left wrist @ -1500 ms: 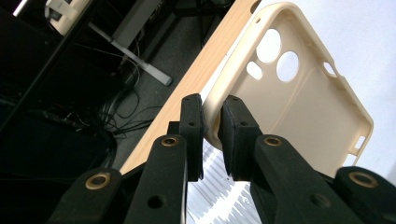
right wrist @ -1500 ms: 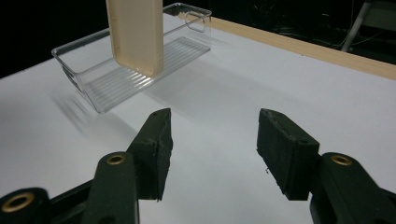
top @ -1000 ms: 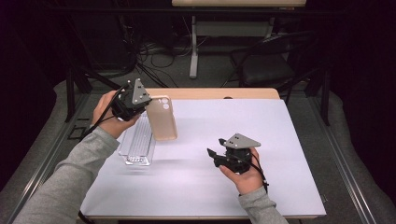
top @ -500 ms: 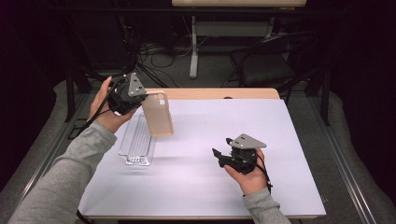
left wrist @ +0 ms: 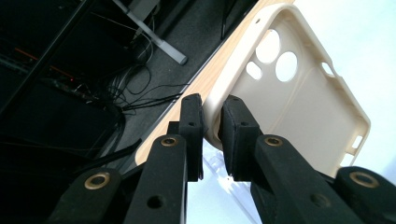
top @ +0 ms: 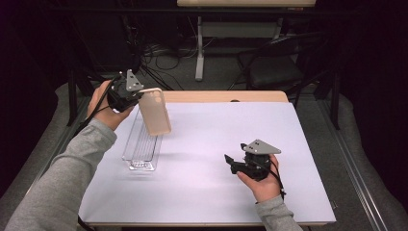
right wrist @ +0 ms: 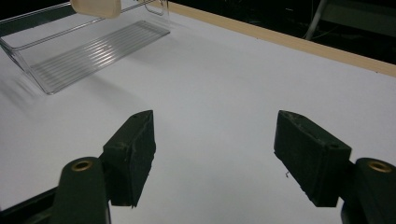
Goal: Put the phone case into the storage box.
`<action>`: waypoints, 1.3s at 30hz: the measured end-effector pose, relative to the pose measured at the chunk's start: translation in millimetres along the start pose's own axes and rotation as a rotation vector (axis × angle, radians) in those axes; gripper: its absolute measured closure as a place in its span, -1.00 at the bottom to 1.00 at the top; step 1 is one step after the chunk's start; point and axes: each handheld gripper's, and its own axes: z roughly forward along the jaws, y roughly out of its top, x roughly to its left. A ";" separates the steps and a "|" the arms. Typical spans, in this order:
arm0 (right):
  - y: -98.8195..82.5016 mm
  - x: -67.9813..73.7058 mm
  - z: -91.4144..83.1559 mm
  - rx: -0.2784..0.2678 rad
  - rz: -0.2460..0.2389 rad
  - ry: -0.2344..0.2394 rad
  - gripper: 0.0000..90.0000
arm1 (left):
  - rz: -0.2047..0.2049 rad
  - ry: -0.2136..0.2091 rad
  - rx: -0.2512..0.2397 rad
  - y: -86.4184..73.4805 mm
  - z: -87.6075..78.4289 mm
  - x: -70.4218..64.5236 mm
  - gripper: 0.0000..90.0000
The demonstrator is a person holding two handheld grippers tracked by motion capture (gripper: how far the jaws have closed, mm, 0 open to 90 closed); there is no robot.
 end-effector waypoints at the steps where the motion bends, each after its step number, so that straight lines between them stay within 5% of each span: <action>1: -0.5 -0.6 -0.3 0.000 0.002 -0.001 -0.35 | 0.002 0.005 -0.002 -0.7 0.5 1.0 0.78; 16: -3.8 -2.8 0.7 0.000 0.009 -0.029 -0.42 | 0.105 0.094 -0.077 -7.5 15.4 9.2 0.77; 39: -11.8 -2.4 8.3 -0.007 0.046 -0.028 -1.00 | 0.146 0.203 -0.122 -25.5 43.5 21.3 0.78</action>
